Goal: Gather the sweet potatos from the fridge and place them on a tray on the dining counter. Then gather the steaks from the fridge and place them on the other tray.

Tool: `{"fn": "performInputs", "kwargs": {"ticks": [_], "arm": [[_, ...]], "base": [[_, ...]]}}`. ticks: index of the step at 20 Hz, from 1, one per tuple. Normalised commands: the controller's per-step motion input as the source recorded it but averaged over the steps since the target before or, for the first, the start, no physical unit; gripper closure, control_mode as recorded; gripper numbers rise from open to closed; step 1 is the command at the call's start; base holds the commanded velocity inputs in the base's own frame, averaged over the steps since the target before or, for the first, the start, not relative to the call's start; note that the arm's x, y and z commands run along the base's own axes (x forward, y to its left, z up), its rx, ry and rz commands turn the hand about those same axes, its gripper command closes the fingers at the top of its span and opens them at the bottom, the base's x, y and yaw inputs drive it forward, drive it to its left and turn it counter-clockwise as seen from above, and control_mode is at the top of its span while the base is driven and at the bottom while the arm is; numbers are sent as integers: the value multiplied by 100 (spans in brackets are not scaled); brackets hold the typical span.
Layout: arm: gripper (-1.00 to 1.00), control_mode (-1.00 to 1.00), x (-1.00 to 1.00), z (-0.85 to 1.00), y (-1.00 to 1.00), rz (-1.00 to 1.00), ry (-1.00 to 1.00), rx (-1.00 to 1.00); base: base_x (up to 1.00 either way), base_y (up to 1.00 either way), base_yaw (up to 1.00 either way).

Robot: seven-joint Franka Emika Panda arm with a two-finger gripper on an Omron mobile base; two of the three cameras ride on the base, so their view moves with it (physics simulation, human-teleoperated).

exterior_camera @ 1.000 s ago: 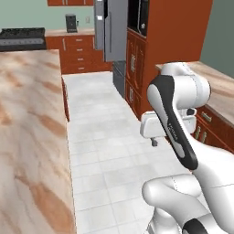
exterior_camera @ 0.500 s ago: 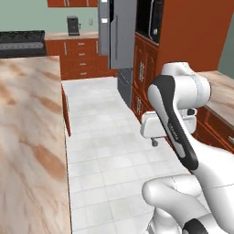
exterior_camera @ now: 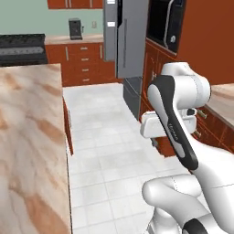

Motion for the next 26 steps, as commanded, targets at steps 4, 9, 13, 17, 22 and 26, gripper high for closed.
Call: {"fn": "performInputs", "kwargs": {"ticks": [4,9,13,17,22,26], "arm": [[-100,100,0,0,0,0,0,0],[-100,100,0,0,0,0,0,0],[-100,100,0,0,0,0,0,0],[-100,100,0,0,0,0,0,0],[-100,100,0,0,0,0,0,0],[-100,100,0,0,0,0,0,0]], "base": [[100,17,1],[100,25,0],[100,51,-1],[100,43,-11],[100,10,-12],[100,18,-8]]}}
